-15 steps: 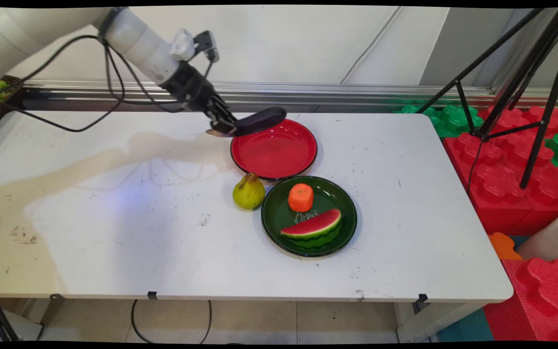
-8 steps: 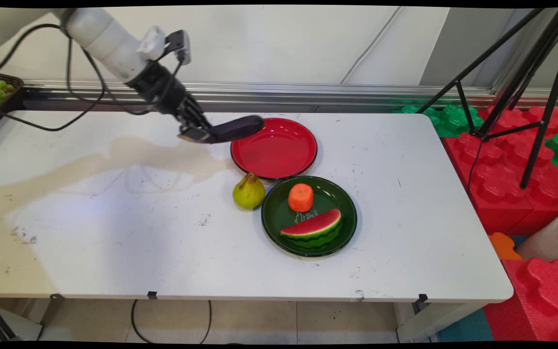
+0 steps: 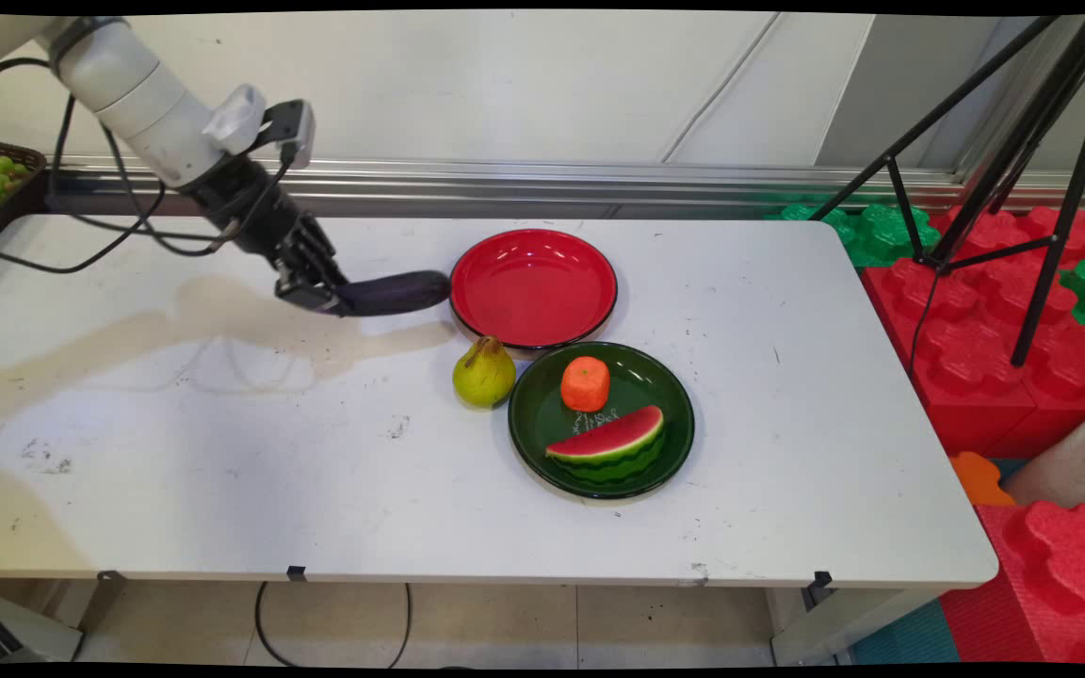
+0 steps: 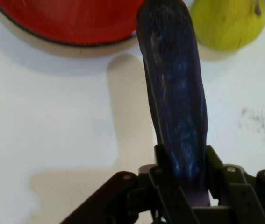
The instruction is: Place the picked object on the table
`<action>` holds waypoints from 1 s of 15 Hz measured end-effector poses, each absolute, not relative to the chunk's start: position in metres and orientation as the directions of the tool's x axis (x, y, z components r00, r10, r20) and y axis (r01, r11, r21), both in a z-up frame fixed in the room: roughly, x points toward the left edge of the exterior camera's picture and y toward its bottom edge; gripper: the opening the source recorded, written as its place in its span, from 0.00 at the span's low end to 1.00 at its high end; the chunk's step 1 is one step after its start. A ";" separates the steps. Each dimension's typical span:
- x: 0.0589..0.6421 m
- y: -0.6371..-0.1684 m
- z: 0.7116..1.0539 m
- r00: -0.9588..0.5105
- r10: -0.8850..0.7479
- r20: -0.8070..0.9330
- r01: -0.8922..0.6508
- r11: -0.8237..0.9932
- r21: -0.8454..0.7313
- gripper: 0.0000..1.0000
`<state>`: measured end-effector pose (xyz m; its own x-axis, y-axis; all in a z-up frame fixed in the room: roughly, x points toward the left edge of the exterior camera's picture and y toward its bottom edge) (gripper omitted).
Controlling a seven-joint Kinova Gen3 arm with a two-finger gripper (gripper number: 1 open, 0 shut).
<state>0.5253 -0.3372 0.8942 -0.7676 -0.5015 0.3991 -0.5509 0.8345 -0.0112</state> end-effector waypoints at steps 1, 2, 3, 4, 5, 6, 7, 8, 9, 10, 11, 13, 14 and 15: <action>0.529 -0.334 0.888 -0.775 -0.502 0.384 -0.546 0.837 -0.007 0.00; 0.532 -0.332 0.883 -0.780 -0.502 0.374 -0.542 0.840 -0.003 0.00; 0.533 -0.331 0.879 -0.783 -0.502 0.367 -0.540 0.842 -0.001 0.00; 0.536 -0.331 0.873 -0.788 -0.501 0.359 -0.536 0.844 0.001 0.00; 0.537 -0.332 0.866 -0.791 -0.501 0.351 -0.534 0.845 0.002 0.00; 0.539 -0.333 0.859 -0.792 -0.502 0.347 -0.534 0.845 0.003 0.00; 0.540 -0.335 0.853 -0.793 -0.503 0.345 -0.535 0.845 0.004 0.00; 0.540 -0.336 0.849 -0.793 -0.504 0.344 -0.535 0.845 0.004 0.00; 0.540 -0.338 0.843 -0.792 -0.505 0.342 -0.536 0.844 0.005 0.00; 0.540 -0.340 0.837 -0.792 -0.506 0.341 -0.537 0.844 0.006 0.00; 0.540 -0.341 0.832 -0.791 -0.508 0.341 -0.538 0.843 0.007 0.00; 0.540 -0.345 0.822 -0.788 -0.513 0.341 -0.542 0.840 0.009 0.00; 0.540 -0.346 0.817 -0.786 -0.517 0.340 -0.546 0.838 0.012 1.00; 0.540 -0.347 0.814 -0.784 -0.519 0.340 -0.548 0.837 0.014 1.00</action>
